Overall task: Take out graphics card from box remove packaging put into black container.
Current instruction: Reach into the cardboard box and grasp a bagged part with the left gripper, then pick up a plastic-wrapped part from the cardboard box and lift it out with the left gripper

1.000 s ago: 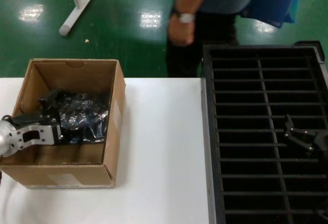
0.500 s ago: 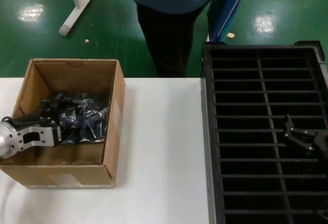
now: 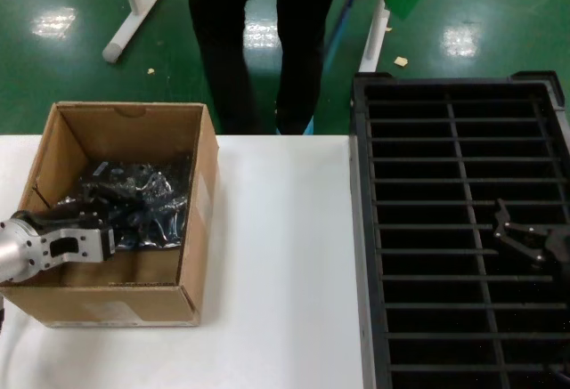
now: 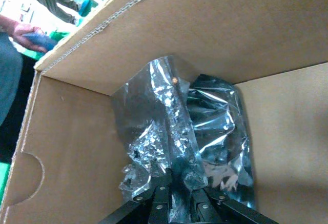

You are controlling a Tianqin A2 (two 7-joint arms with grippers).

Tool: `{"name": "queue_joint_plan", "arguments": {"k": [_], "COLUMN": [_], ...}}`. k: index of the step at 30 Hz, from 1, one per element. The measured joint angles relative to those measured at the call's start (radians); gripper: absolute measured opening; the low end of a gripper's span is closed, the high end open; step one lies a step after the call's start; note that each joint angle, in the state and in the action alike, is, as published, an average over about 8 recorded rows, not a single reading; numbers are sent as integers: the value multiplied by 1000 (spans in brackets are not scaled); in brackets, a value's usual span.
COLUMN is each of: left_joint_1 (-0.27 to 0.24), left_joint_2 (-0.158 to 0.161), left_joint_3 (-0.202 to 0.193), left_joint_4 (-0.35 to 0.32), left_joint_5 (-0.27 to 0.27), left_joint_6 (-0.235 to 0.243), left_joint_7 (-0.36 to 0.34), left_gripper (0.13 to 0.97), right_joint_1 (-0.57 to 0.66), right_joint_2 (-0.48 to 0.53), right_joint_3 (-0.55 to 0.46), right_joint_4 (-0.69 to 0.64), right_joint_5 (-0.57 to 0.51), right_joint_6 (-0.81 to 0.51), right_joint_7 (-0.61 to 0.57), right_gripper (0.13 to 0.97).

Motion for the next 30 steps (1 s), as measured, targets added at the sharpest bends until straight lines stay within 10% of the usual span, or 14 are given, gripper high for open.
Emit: {"name": "queue_joint_plan", "arguments": {"k": [30], "left_joint_1": [50], "left_joint_2": [-85], "left_joint_3": [-12], "left_joint_4": [-214], "left_joint_5": [-17], "left_joint_6": [26], "left_joint_7": [-105], "left_gripper": [143], "right_joint_1": [0], "right_joint_2": [0], "right_joint_3": [0], "right_joint_4": [0], "right_joint_5": [0], "right_joint_6": [0], "right_joint_7": [0], "right_gripper": [966]}}
